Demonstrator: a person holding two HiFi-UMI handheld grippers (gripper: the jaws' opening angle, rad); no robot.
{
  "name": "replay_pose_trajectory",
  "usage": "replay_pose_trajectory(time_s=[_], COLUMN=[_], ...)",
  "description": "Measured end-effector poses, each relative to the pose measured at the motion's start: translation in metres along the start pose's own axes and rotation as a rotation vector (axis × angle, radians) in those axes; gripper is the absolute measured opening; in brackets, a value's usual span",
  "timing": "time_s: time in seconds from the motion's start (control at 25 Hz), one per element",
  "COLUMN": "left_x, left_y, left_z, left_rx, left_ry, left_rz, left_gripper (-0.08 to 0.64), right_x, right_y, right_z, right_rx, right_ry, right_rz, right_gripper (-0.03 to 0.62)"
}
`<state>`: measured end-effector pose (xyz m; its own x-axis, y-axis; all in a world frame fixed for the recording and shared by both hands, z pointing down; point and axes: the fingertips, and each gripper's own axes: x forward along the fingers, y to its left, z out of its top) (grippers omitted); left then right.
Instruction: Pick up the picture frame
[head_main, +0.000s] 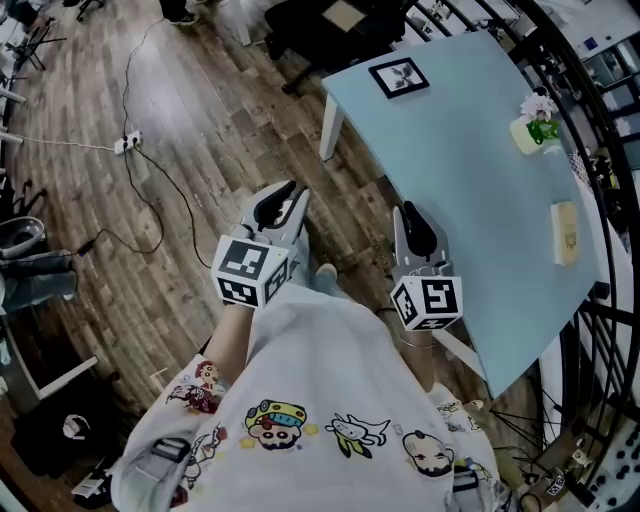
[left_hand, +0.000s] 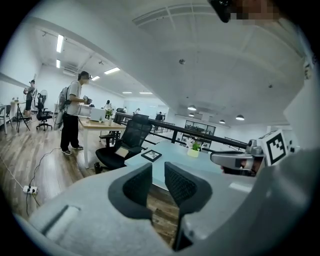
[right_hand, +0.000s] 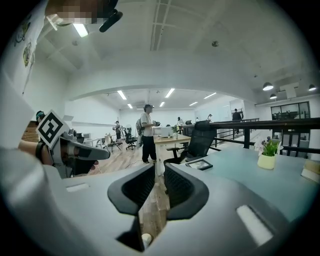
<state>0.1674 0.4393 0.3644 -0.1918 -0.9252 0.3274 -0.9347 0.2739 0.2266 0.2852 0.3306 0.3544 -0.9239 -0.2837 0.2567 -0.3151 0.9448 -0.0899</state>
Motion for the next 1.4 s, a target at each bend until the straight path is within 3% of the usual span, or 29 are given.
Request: replay_pose_trajectory(time_s=[0.72, 1.16, 1.4], left_x=[0.108, 0.129, 0.136], left_y=[0.157, 0.206, 0.216], left_z=[0.082, 0.087, 0.082], left_rx=[0.032, 0.016, -0.01], left_ry=[0.022, 0.054, 0.066], left_rz=[-0.097, -0.171, -0.179], left_gripper=[0.112, 0.135, 0.161], right_x=[0.19, 0.226, 0.238], right_y=[-0.012, -0.003, -0.006], right_z=[0.053, 0.04, 0.035], right_rx=[0.058, 0.082, 0.106], right_ry=[-0.001, 0.075, 0.106], right_rz=[-0.087, -0.181, -0.182], right_gripper=[0.111, 0.146, 0.152])
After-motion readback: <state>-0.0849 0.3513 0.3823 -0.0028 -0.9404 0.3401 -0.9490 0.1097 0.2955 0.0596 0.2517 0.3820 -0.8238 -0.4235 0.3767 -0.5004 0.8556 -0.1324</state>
